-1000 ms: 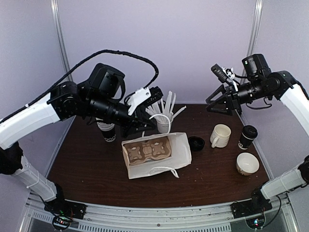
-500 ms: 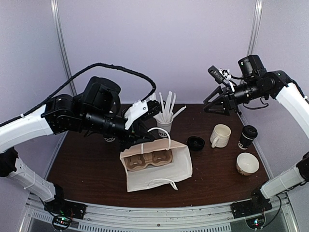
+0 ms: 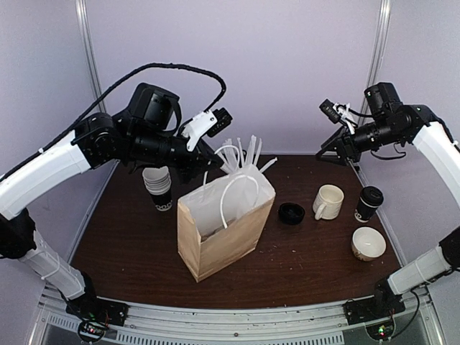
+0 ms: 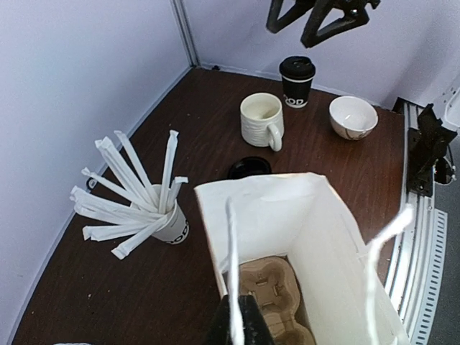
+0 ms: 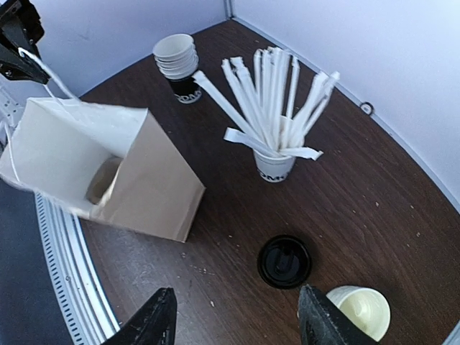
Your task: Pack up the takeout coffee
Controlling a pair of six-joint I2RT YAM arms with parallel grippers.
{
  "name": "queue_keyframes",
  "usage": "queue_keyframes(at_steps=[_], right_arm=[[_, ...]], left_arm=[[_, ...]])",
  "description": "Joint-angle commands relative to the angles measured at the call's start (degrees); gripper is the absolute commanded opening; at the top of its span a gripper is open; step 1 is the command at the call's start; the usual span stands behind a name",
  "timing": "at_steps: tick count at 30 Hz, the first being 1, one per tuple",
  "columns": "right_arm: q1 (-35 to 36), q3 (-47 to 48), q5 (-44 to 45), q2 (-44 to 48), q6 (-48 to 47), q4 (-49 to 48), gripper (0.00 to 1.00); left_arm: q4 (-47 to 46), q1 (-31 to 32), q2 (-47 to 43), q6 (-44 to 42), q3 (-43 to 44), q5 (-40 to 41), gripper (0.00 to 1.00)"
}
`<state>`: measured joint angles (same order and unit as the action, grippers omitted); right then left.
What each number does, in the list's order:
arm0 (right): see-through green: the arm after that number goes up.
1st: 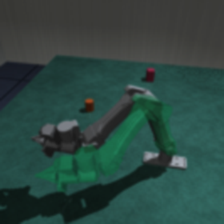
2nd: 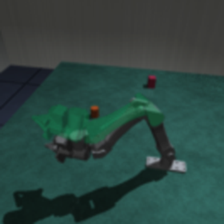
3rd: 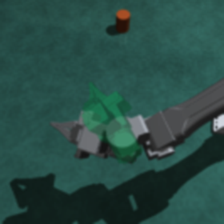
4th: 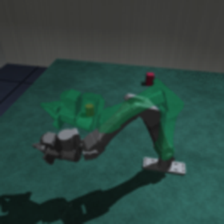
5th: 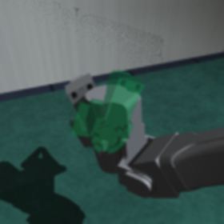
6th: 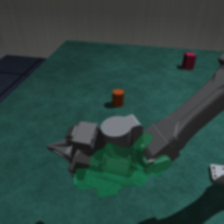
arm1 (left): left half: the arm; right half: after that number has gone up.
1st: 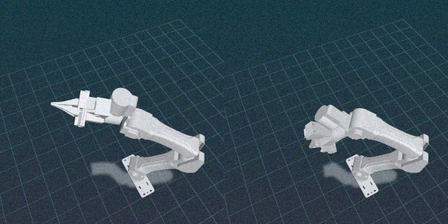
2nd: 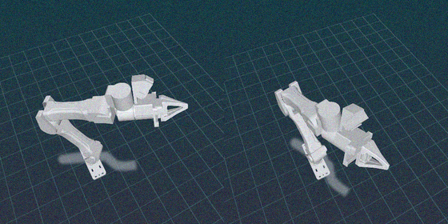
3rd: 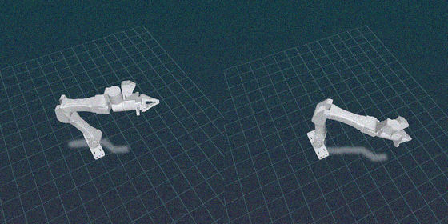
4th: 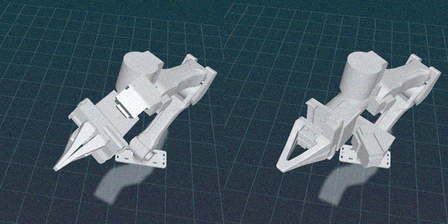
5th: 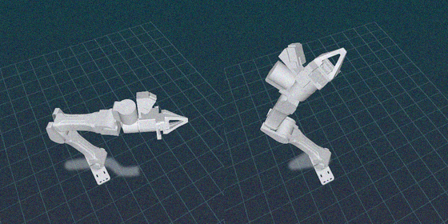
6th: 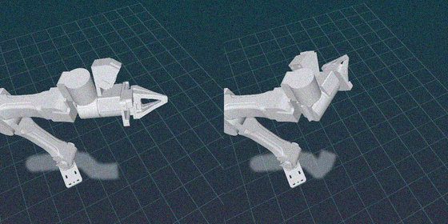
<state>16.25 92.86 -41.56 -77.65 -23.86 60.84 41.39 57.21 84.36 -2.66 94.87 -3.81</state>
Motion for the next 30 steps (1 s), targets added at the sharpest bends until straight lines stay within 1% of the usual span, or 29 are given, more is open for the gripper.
queue_keyframes(at_steps=[1,2,3,5,9,11,12,14,17,18,19,20,24,27,30], right_arm=[[-4.0,0.0,8.1,-1.6,0.6,1.0,0.61],[-5.2,-0.1,8.7,-2.1,0.5,1.3,0.63],[-6.2,-0.1,9.9,-2.5,0.3,1.6,0.65],[-8.3,-0.5,12.6,-3.7,-0.9,2.3,0.69],[-13.1,-0.3,16.7,-6.3,-5.1,5.0,0.75],[-15.3,0.1,18.9,-7.6,-7.2,6.5,0.76],[-17.7,0.4,19.7,-8.3,-7.8,7.3,0.77],[-20.8,0.9,20.4,-9.3,-9.4,8.8,0.77],[-25.0,1.2,22.0,-10.5,-11.7,10.4,0.77],[-26.0,1.1,22.7,-10.6,-12.3,10.5,0.77],[-27.1,1.0,23.2,-10.7,-12.8,10.6,0.78],[-28.0,0.9,23.2,-10.8,-13.1,10.6,0.77],[-29.3,0.6,23.0,-10.5,-13.3,10.7,0.77],[-29.3,0.2,22.5,-10.4,-12.9,10.0,0.77],[-29.3,0.2,22.8,-10.8,-12.5,9.8,0.77]], left_arm=[[0.9,-4.3,2.3,1.4,2.5,-3.9,0.00],[1.0,-5.1,2.6,1.7,2.4,-4.5,0.00],[1.0,-5.6,3.0,1.8,2.3,-4.8,0.03],[1.5,-6.4,3.8,1.9,2.4,-4.6,0.18],[2.4,-6.7,3.8,2.5,2.6,-1.9,0.37],[2.4,-6.7,2.6,2.5,2.4,-0.3,0.47],[2.4,-6.7,1.7,3.3,2.3,0.4,0.52],[2.7,-6.7,-0.5,4.5,2.0,2.0,0.58],[2.5,-6.7,-5.0,5.6,-0.3,1.6,0.68],[2.5,-6.7,-6.5,6.2,-1.5,0.7,0.75],[2.5,-6.7,-7.7,6.9,-2.6,-0.1,0.91],[2.5,-6.7,-8.8,8.2,-3.7,-0.2,0.97],[4.9,-6.7,-10.7,14.9,-6.1,2.6,0.97],[10.3,-6.7,-9.7,17.9,-5.3,5.7,0.91],[13.9,-6.7,-9.0,20.4,-5.1,5.5,0.82]])
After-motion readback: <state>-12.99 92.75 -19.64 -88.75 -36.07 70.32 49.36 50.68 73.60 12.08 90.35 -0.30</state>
